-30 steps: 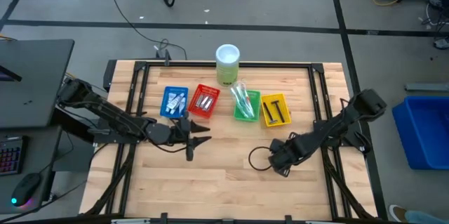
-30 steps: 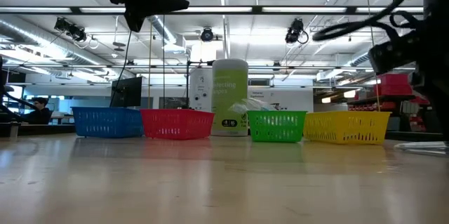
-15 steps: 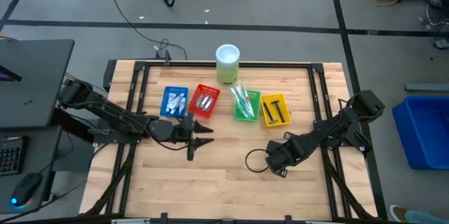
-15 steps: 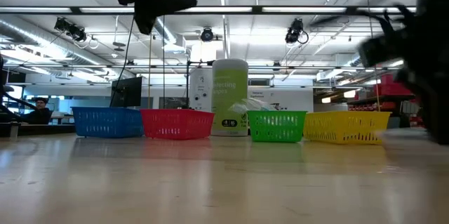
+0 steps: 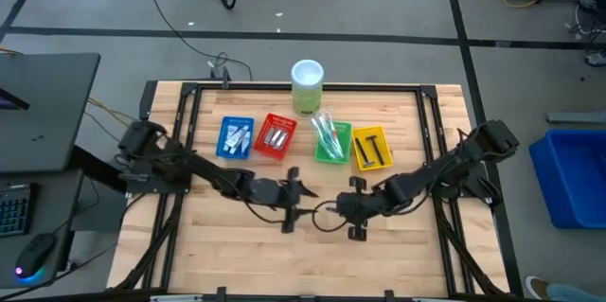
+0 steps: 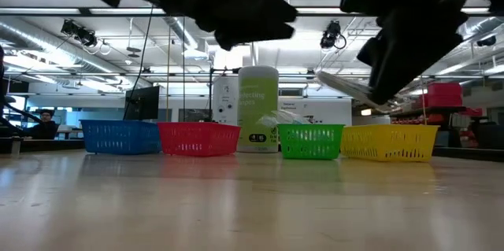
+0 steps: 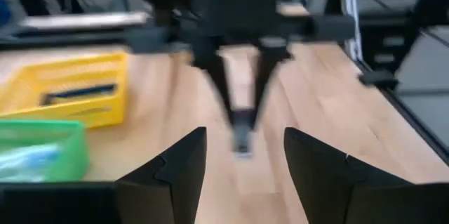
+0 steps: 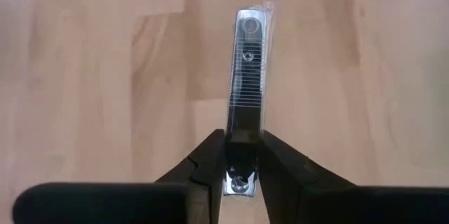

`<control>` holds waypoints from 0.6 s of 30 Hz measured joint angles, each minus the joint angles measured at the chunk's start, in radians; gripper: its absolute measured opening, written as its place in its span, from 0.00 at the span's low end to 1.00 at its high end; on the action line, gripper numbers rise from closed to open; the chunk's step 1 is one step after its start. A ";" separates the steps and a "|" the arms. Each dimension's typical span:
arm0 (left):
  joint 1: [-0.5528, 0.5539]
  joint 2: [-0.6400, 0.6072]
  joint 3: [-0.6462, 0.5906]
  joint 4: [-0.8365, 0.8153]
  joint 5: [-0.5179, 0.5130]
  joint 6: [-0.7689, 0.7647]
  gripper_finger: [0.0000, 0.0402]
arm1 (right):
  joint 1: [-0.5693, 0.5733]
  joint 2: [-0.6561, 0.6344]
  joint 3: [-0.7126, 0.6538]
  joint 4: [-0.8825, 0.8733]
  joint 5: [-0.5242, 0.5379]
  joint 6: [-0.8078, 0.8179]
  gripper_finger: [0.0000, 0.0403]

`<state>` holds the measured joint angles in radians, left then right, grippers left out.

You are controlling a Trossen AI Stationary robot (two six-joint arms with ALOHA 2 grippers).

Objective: Pick & Place Travel size toiletries
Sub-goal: Put the silver nail cutter into the red basket

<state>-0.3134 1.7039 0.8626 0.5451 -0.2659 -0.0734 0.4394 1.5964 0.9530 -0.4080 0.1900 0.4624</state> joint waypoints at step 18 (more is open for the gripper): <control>0.042 0.212 0.295 -0.359 0.059 -0.062 0.57 | -0.034 0.000 0.000 0.113 0.017 -0.105 0.20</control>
<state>-0.2718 1.9160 1.1573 0.1866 -0.2064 -0.1354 0.4049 1.5967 0.9527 -0.2946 0.2071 0.3573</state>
